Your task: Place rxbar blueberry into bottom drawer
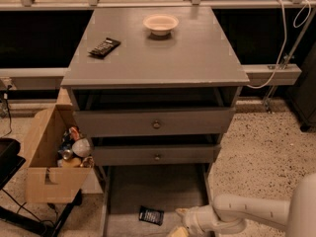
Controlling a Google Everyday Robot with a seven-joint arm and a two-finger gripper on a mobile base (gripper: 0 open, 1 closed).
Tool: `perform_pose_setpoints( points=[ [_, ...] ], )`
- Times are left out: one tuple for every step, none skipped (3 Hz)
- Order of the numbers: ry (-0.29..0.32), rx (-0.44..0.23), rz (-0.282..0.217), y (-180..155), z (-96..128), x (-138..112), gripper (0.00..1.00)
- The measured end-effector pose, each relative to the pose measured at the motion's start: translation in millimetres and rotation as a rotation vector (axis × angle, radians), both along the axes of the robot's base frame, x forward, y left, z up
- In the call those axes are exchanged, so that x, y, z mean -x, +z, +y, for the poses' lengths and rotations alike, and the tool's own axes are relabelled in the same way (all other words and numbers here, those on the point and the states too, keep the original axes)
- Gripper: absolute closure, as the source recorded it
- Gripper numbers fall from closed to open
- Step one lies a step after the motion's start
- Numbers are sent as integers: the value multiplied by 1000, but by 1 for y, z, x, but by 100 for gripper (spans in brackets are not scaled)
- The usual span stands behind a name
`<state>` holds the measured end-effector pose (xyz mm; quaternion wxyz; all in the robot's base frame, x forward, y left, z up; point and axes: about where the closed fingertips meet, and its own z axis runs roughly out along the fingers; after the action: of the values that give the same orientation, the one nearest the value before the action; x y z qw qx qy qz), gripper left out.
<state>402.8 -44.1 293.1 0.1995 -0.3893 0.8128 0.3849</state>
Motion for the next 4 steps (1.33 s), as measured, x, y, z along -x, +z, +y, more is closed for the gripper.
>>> perform_pose_setpoints(
  points=[
    [78, 41, 29, 51, -56, 45, 0],
    [37, 79, 19, 98, -108, 67, 0],
    [-41, 127, 7, 136, -156, 82, 0],
    [-41, 136, 5, 137, -155, 81, 0]
  ],
)
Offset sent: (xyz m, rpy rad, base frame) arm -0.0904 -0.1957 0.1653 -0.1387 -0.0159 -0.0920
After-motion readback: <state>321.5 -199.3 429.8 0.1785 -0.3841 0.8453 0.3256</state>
